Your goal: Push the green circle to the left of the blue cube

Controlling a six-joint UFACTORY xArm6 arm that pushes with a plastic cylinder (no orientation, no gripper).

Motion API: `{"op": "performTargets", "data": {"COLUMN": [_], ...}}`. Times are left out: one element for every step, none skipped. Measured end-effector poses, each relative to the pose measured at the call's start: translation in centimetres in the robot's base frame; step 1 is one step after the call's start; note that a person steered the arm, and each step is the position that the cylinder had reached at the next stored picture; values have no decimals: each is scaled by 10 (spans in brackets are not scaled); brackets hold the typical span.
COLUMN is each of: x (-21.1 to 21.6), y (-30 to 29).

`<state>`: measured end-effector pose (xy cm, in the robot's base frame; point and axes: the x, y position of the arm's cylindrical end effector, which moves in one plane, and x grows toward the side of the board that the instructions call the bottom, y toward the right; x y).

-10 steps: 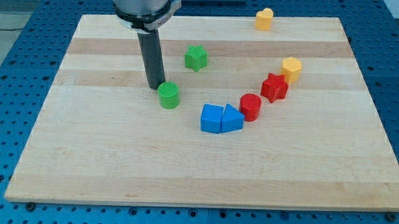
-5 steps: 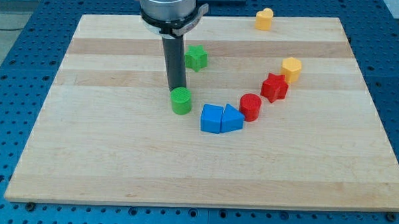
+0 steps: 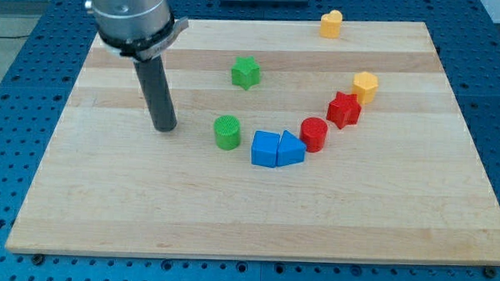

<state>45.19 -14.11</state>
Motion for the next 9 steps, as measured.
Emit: {"op": "performTargets", "data": {"x": [11,11,11,11,11,11,11,11,-12], "y": [20,34,44,52,61,67,68,68,38]}}
